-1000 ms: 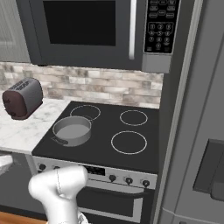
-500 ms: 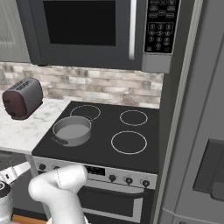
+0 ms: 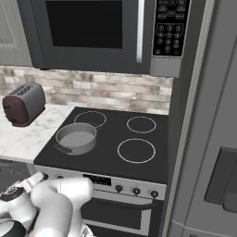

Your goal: Turn off the front left burner of the stove.

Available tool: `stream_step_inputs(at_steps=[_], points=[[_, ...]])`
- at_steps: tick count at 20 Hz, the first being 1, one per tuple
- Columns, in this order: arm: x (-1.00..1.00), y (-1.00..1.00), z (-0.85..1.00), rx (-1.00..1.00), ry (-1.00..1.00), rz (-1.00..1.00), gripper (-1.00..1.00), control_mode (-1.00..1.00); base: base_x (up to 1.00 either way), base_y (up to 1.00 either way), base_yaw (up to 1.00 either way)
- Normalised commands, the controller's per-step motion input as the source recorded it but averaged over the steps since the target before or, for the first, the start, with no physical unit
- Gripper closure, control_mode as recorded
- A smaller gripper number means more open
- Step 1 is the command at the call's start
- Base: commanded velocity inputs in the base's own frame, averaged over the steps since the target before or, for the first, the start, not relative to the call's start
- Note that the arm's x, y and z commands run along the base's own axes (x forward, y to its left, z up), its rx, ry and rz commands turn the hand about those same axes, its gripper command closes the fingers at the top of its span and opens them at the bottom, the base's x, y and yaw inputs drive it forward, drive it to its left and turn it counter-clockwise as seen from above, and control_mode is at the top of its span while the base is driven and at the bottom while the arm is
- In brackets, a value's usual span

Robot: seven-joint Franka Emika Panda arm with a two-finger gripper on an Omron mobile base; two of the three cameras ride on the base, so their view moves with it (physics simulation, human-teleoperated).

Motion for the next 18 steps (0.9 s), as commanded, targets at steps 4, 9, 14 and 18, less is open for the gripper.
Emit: stream_step_inputs(at_steps=[4, 9, 14, 18], points=[[0.00, 0.38, -0.42, -0.03, -0.20, -0.03, -1.00, -1.00, 0.00, 0.00, 0.00], [0.00, 0.42, -0.25, -0.07, -0.22, -0.04, -1.00, -1.00, 0.00, 0.00, 0.00], [-0.01, 0.12, 0.00, -0.11, -0.20, -0.09, -1.00, -1.00, 0.00, 0.00, 0.00], [-0.17, 0.00, 0.00, -0.12, -0.08, -0.15, -1.00, -1.00, 0.00, 0.00, 0.00]])
